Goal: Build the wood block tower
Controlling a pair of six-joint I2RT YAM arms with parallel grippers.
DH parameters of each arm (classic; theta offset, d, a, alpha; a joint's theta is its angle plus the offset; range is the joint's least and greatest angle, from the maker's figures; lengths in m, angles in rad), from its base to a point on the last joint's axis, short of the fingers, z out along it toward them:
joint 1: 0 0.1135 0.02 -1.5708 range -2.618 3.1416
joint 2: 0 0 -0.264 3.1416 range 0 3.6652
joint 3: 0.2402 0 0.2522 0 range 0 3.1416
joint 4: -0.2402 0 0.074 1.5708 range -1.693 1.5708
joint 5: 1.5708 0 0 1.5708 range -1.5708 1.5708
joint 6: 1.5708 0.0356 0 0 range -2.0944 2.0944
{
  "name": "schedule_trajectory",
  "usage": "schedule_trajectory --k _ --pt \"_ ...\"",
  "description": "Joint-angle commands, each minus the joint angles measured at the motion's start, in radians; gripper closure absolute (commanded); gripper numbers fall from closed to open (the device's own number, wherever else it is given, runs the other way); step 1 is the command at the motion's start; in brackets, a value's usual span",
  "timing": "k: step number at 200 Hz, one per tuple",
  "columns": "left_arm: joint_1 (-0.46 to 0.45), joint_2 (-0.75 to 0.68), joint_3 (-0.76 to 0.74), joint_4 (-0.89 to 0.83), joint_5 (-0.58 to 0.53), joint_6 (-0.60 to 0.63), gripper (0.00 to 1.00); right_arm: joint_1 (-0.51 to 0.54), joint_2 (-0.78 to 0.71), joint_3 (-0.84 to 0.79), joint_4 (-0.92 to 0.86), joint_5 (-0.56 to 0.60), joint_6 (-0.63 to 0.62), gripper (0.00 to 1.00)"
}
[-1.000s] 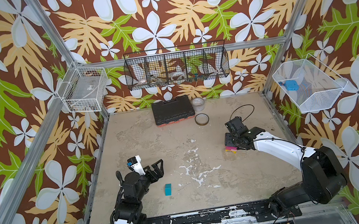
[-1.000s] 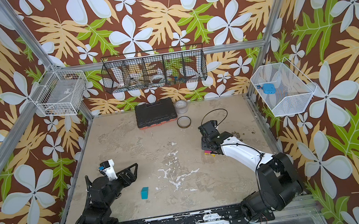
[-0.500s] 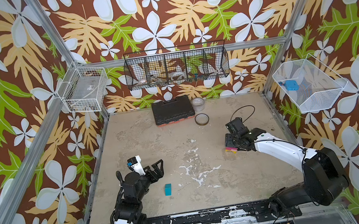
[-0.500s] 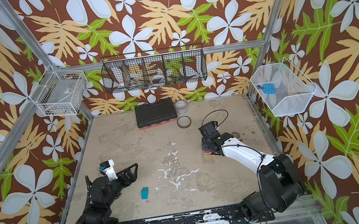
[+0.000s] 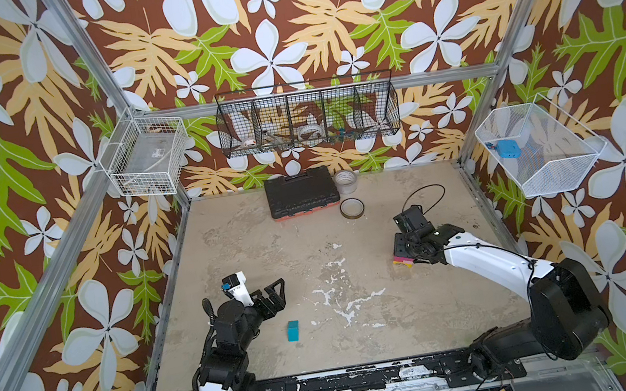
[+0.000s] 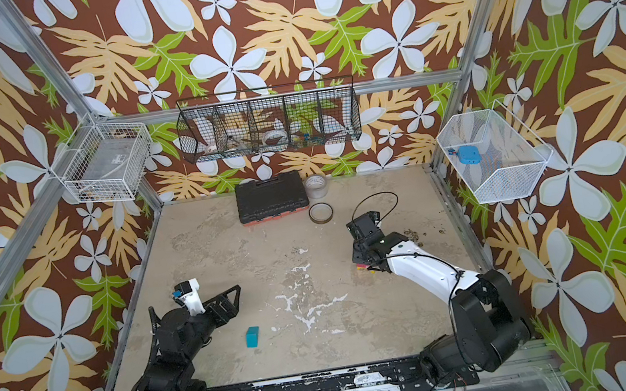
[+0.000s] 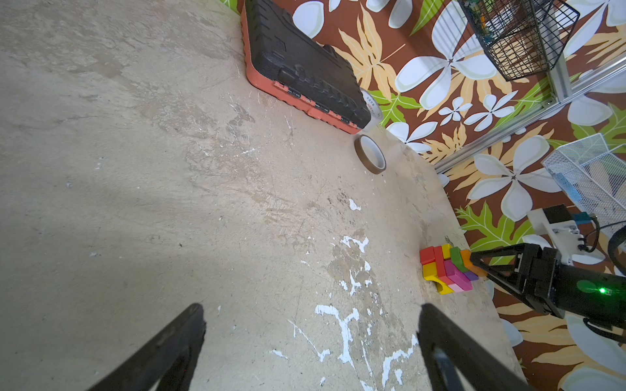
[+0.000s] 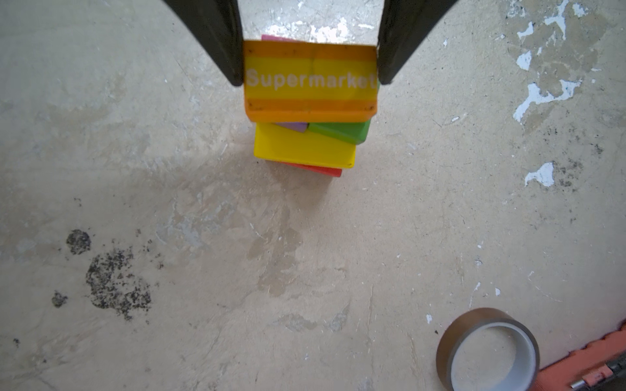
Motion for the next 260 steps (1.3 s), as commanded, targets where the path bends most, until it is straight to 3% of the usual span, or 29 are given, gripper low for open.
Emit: schedule_trajectory --k 1,63,138,260 --pt "0.0 -0.001 -0.003 0.024 0.004 -0.009 0.01 0.001 0.006 0.003 -0.008 0.01 0.007 0.43" --pt "0.001 -0.001 -0.004 0.024 0.005 -0.009 0.01 0.001 0.002 0.006 -0.014 0.014 0.018 0.43" --pt "0.001 -0.001 -0.004 0.025 0.006 -0.01 0.01 0.039 -0.006 0.014 0.015 0.046 -0.019 0.0" --pt "0.0 -0.001 -0.006 0.028 0.011 -0.01 0.01 0.045 0.076 0.041 -0.021 0.142 0.017 0.0"
